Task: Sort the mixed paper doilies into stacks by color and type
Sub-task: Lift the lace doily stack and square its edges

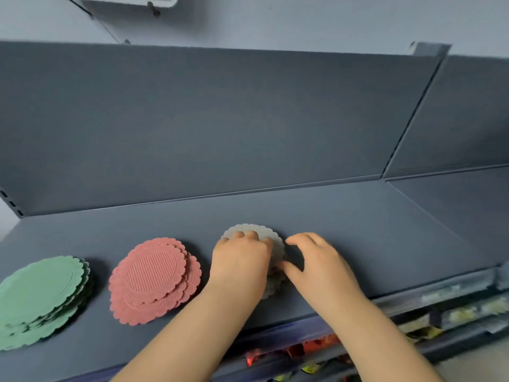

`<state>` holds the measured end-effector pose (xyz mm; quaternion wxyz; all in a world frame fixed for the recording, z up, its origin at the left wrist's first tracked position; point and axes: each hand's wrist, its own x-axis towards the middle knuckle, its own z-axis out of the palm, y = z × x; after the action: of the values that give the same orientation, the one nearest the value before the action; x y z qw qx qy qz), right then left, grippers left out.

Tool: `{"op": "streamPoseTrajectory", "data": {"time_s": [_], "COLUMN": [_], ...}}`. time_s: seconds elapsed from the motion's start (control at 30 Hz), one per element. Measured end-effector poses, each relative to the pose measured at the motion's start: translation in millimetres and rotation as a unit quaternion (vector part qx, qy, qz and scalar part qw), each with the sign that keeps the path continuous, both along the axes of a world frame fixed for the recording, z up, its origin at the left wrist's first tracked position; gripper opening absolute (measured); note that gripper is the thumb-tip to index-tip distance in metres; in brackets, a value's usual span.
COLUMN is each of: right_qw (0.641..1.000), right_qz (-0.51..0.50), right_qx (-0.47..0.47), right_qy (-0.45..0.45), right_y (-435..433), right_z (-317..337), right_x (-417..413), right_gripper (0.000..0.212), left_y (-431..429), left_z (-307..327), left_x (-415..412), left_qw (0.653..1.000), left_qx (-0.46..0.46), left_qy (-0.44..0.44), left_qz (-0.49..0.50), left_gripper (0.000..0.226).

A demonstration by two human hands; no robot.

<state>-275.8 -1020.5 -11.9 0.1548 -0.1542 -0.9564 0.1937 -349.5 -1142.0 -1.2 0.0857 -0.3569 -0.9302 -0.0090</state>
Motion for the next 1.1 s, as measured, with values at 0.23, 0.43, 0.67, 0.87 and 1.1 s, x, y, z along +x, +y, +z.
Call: {"op": "streamPoseTrajectory", "data": {"time_s": [0.23,0.43,0.67,0.87,1.1], "right_qw": [1.000,0.999,0.991,0.981,0.976], "right_qz": [0.001,-0.013,-0.125,-0.181,-0.208], "right_qx": [-0.006,-0.008,-0.018,-0.051,-0.065], "right_qy": [0.031,0.029,0.053,0.045,0.023], "right_y": [64,152,278,347,414], "right_z": [9,8,11,10,-5], "right_x": [60,151,280,347,363], "right_gripper": [0.041,0.034,0.032,0.032,0.032], "left_y": [56,151,281,356,435], "left_z": [15,23,21,12,4], "left_x": [64,149,248,292,291], "left_qw": [0.984,0.973,0.962,0.963,0.958], "left_qx": [0.133,0.172,0.179,0.153,0.163], "left_qy": [0.068,0.059,0.045,0.019,0.009], "left_qz": [-0.095,-0.143,-0.202,-0.222,-0.237], "left_gripper": [0.024,0.019,0.025,0.030,0.025]}}
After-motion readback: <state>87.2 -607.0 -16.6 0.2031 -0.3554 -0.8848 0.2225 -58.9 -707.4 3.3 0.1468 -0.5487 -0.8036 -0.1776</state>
